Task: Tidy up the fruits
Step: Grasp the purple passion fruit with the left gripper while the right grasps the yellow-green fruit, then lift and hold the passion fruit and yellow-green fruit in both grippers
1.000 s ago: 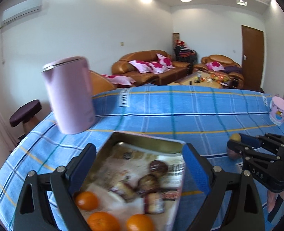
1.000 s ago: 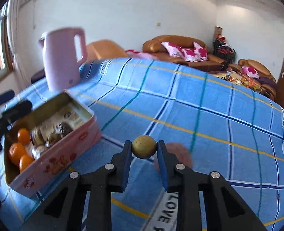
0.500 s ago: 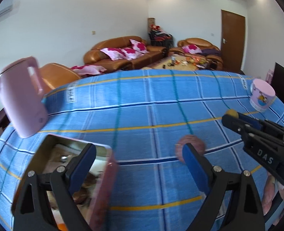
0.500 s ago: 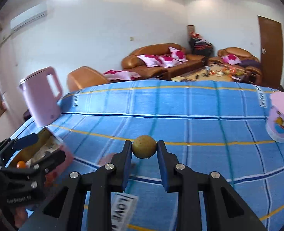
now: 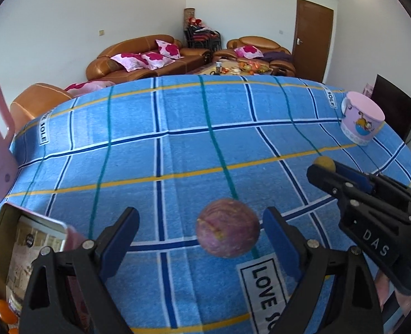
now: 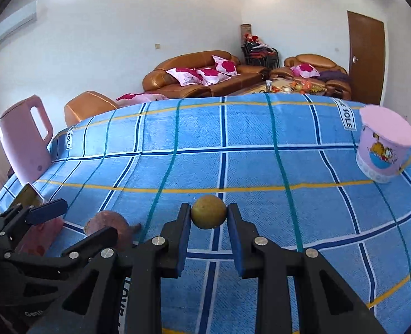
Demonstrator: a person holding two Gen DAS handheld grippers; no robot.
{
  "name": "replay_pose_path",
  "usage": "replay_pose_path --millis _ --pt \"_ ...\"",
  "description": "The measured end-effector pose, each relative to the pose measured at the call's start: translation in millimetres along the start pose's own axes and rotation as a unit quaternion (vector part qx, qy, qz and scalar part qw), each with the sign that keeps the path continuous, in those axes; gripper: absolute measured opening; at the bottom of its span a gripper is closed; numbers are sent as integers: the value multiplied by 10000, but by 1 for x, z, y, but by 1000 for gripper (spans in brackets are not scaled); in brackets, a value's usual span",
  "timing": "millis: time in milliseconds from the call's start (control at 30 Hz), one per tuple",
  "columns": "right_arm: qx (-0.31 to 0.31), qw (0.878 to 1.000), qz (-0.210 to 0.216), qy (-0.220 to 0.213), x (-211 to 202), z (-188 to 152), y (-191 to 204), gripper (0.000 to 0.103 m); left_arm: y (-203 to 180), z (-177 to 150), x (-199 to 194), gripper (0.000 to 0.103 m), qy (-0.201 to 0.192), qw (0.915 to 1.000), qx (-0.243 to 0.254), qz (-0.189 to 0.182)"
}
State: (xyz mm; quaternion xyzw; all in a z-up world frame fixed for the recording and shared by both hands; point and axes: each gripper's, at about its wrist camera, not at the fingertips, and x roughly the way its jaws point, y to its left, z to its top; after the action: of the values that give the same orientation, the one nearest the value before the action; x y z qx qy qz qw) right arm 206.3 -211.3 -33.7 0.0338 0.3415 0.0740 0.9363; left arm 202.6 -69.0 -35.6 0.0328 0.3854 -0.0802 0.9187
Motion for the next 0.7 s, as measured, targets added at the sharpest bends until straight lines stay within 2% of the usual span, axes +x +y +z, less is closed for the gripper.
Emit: replay_pose_path --millis 267,400,433,467,700 --pt "41 10000 -28 42 3 -2 -4 28 -1 2 19 78 246 9995 55 -213" --pt "57 9998 136 111 5 -3 -2 28 -2 1 18 62 208 9990 78 -393" --pt "55 9997 213 143 6 -3 0 28 -3 1 17 55 199 9986 122 -468" --pt "40 9995 250 162 6 -4 1 28 -5 0 17 54 215 9982 151 -542" --pt "46 9992 342 207 7 -6 2 28 -8 -6 10 53 100 9984 319 -446"
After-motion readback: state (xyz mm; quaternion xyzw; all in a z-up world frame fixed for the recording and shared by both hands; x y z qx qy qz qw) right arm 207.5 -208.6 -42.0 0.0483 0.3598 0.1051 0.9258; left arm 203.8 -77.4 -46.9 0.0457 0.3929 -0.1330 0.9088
